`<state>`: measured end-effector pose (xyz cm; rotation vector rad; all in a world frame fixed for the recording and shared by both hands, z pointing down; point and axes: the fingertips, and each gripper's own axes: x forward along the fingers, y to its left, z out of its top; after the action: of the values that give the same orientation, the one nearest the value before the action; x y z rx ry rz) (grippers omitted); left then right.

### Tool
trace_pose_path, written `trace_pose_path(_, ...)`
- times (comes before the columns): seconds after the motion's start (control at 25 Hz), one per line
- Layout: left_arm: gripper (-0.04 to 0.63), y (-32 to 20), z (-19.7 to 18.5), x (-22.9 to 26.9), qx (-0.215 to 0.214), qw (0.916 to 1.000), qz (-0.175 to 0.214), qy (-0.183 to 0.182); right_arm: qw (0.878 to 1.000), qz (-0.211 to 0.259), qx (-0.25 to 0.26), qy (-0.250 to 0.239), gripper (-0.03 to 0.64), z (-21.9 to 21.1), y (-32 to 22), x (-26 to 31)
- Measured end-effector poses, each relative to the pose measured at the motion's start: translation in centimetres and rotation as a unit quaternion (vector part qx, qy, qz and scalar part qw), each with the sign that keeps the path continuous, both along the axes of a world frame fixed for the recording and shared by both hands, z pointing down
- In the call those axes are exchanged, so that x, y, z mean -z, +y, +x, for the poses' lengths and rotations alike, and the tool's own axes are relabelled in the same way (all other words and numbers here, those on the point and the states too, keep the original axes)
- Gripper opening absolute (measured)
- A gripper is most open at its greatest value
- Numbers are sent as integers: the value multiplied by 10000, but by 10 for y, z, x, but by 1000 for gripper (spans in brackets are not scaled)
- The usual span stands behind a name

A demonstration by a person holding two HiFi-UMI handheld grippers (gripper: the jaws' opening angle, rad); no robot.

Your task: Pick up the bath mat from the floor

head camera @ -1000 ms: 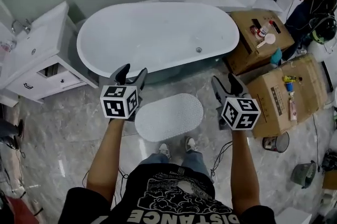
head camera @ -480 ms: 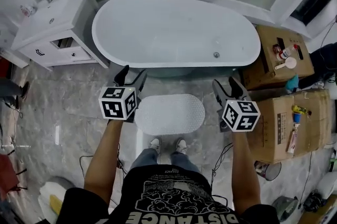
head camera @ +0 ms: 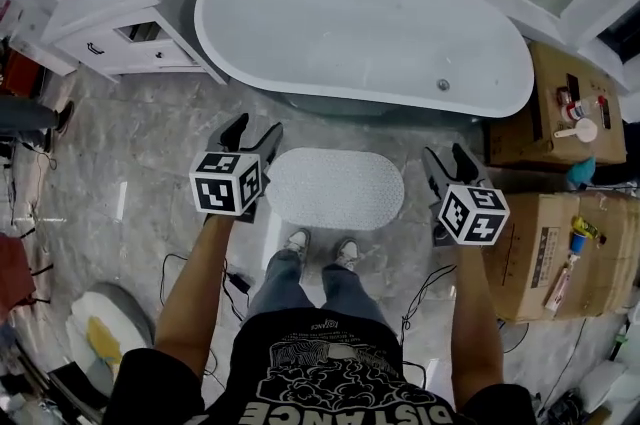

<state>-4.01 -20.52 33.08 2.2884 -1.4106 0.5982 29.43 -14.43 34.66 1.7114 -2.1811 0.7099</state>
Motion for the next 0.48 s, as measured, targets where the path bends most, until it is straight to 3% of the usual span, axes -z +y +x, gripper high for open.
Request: trace_pose_path(0.48,322,45,-21,-99,317,9958,-859,-27,9963,-789,254,-235,287,5,19,-101)
